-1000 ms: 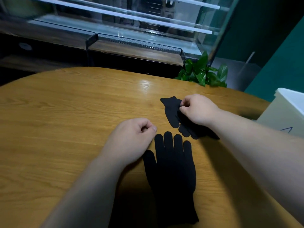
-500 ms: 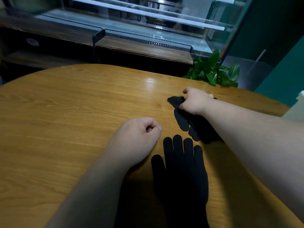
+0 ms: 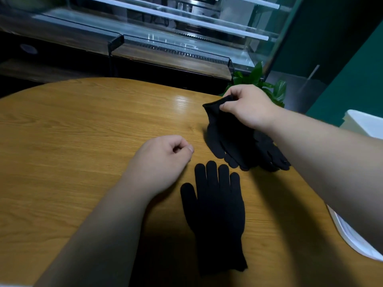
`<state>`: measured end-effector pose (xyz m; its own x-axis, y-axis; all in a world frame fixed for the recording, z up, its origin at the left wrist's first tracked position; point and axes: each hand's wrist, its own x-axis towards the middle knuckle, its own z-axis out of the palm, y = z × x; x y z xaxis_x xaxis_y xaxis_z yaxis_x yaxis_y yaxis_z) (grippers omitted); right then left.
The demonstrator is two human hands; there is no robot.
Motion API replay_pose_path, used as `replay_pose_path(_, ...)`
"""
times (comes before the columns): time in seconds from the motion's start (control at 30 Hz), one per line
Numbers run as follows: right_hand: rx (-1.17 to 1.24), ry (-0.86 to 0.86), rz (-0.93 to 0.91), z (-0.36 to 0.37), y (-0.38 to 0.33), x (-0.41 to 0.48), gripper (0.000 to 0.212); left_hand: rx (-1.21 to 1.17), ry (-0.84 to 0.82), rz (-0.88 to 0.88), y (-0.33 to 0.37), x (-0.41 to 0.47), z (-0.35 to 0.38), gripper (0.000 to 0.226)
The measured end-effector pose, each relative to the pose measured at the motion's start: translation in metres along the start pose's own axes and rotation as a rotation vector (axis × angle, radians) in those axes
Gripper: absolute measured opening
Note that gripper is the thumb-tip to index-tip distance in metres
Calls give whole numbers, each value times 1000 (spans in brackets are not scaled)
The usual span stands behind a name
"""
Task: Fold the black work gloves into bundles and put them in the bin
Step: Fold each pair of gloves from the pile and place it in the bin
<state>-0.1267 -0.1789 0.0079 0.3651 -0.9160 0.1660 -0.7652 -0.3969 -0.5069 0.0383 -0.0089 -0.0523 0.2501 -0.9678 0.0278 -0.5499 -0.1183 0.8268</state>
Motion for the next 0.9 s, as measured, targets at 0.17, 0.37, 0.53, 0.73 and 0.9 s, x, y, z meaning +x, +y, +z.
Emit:
replay_pose_path(0.17,58,108,-33,-42,-25,-10,6,20,12,15,3,-9,-6,23)
replay_pose_path(0.37,393,19,-52,-69,-45,-44,16,15,92,22,2,-15,-12,21)
replay_pose_path(0.53,15,-111,-215,-25,-22,-138,12,29,113,35,-9,-18,-12,20)
replay_pose_path(0.73,100,-167,-306,43,21,-217,9,78,63,53,-15,-28,-2,19)
replay_pose_path(0.9,251,1,-317,64,29,-242,17,163,9,86,-12,-42,9,23)
